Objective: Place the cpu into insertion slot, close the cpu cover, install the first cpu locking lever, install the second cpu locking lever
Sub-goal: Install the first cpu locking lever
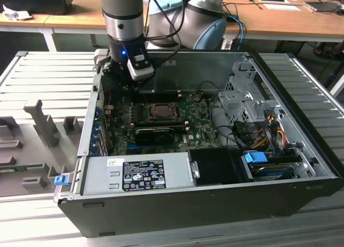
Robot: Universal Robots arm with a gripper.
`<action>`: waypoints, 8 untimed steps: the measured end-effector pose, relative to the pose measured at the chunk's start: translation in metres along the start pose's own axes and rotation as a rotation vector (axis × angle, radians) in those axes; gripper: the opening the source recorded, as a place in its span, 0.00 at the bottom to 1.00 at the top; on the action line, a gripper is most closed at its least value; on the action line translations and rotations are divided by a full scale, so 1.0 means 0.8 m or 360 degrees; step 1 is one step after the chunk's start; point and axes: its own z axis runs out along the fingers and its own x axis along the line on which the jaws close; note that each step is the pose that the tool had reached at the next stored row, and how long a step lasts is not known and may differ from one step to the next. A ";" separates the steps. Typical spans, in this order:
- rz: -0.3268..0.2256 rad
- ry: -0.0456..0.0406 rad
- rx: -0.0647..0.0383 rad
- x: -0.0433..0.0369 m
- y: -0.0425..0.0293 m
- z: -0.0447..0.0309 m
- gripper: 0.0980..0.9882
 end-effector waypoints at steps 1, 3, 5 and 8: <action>0.0000 -0.0003 -0.0003 0.005 -0.0006 -0.0001 0.01; -0.0001 -0.0009 -0.0007 0.011 -0.0014 0.0016 0.01; -0.0001 -0.0009 -0.0007 0.004 0.0009 0.0022 0.01; -0.0007 -0.0009 -0.0007 -0.001 0.0144 0.0042 0.01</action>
